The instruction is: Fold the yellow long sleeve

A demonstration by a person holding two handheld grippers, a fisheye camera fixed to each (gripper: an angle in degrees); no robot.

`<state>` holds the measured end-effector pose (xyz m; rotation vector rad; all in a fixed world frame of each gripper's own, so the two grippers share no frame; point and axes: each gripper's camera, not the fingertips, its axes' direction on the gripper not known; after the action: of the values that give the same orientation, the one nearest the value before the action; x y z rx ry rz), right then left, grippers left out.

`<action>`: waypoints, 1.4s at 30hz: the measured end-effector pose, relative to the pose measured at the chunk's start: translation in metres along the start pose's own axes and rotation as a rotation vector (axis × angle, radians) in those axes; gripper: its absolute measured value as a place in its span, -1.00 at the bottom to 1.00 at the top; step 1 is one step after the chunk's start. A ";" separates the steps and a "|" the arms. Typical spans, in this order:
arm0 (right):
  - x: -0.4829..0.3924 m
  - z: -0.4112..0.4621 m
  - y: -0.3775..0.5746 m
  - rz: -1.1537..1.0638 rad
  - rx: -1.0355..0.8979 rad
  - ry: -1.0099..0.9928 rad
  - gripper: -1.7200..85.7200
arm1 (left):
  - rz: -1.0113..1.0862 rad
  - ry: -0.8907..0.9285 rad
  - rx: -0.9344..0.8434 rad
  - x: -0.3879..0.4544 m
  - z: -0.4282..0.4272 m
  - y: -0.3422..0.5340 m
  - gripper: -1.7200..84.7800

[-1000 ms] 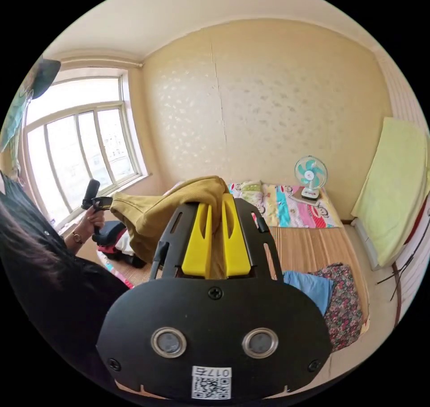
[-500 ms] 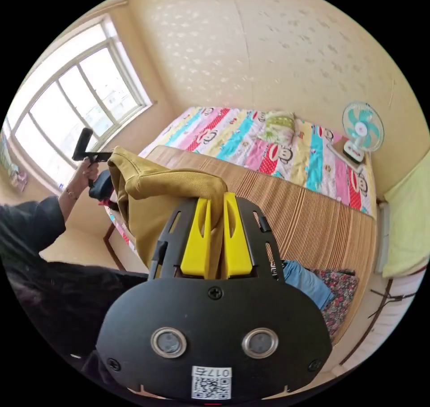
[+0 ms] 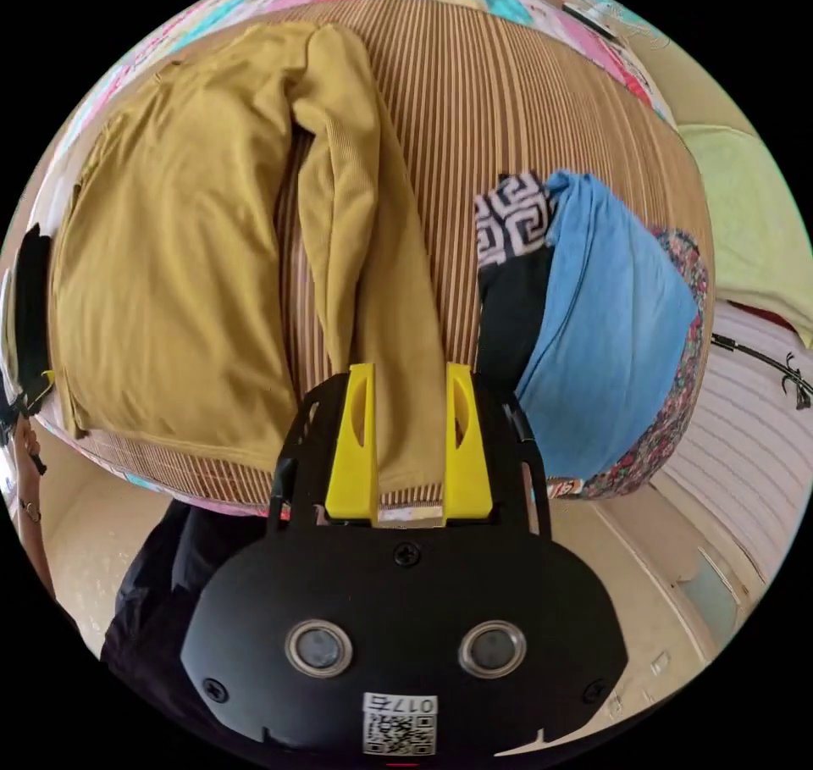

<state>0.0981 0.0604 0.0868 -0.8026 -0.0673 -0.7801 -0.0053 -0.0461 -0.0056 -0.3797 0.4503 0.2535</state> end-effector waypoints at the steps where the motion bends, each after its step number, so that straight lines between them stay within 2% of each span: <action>1: 0.008 0.021 0.008 -0.025 -0.101 0.002 -0.77 | 0.006 -0.016 -0.046 -0.008 0.014 0.007 -0.70; 3: 0.025 0.018 0.016 -0.049 -0.141 -0.042 -0.85 | 0.070 -0.090 -0.007 -0.009 0.007 0.016 -0.78; 4: 0.043 -0.002 0.015 -0.035 -0.158 -0.044 -0.88 | 0.120 -0.141 -0.046 -0.008 -0.003 0.015 -0.84; 6: 0.081 -0.073 0.022 0.017 0.028 -0.031 -0.89 | 0.163 -0.245 0.047 -0.013 -0.050 0.017 -0.88; 7: 0.111 -0.126 0.027 0.040 0.152 0.011 -0.90 | 0.169 -0.313 0.187 -0.024 -0.098 0.025 -0.89; 9: 0.162 -0.192 0.026 0.104 0.220 0.087 -0.90 | 0.105 -0.337 0.295 -0.055 -0.163 0.027 -0.89; 11: 0.231 -0.257 0.035 0.317 0.338 0.159 -0.89 | -0.151 -0.269 0.363 -0.122 -0.232 0.032 -0.86; 13: 0.256 -0.291 0.053 0.421 0.447 0.152 -0.85 | -0.363 -0.151 0.485 -0.169 -0.270 0.057 -0.80; 14: 0.256 -0.302 0.062 0.418 0.497 0.088 -0.81 | -0.428 -0.062 0.583 -0.185 -0.284 0.078 -0.75; 16: 0.234 -0.297 0.066 0.309 0.524 -0.088 -0.78 | -0.437 0.063 0.613 -0.190 -0.280 0.093 -0.70; 17: 0.211 -0.281 0.061 0.221 0.481 -0.223 -0.77 | -0.397 0.147 0.575 -0.180 -0.263 0.092 -0.67; 19: 0.166 -0.249 0.045 0.110 0.355 -0.358 -0.77 | -0.249 0.279 0.457 -0.150 -0.224 0.074 -0.66; 22: 0.093 -0.219 0.026 -0.065 0.271 -0.441 -0.77 | -0.027 0.354 0.179 -0.080 -0.153 0.034 -0.66; 24: 0.054 -0.205 0.019 -0.206 0.194 -0.425 -0.77 | 0.046 0.273 0.031 -0.047 -0.117 0.018 -0.69; 25: 0.034 -0.192 0.020 -0.275 0.111 -0.355 -0.78 | 0.094 0.150 -0.067 -0.032 -0.096 0.013 -0.75; 26: 0.025 -0.187 0.033 -0.313 0.114 -0.275 -0.79 | 0.134 0.023 -0.043 -0.024 -0.095 0.019 -0.83; 28: 0.026 -0.195 0.067 -0.325 0.202 -0.195 -0.80 | 0.176 -0.021 0.006 -0.021 -0.107 0.036 -0.86; 32: 0.052 -0.193 0.129 -0.332 0.054 -0.224 -0.82 | 0.169 0.009 -0.159 -0.036 -0.105 0.091 -0.87; 34: 0.080 -0.195 0.141 -0.269 -0.057 -0.322 -0.83 | 0.135 0.058 -0.184 -0.052 -0.109 0.117 -0.87; 36: 0.128 -0.216 0.144 -0.121 -0.033 -0.460 -0.83 | 0.036 0.125 -0.216 -0.076 -0.119 0.133 -0.85; 38: 0.224 -0.260 0.136 0.162 0.149 -0.663 -0.82 | -0.150 0.250 -0.196 -0.116 -0.141 0.150 -0.84; 42: 0.376 -0.294 0.103 0.564 0.428 -0.966 -0.76 | -0.292 0.346 -0.137 -0.156 -0.171 0.161 -0.83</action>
<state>0.3709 -0.3171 -0.0593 -0.6728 -0.8077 0.2066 -0.2562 0.0045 -0.1230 -0.6210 0.7115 -0.0691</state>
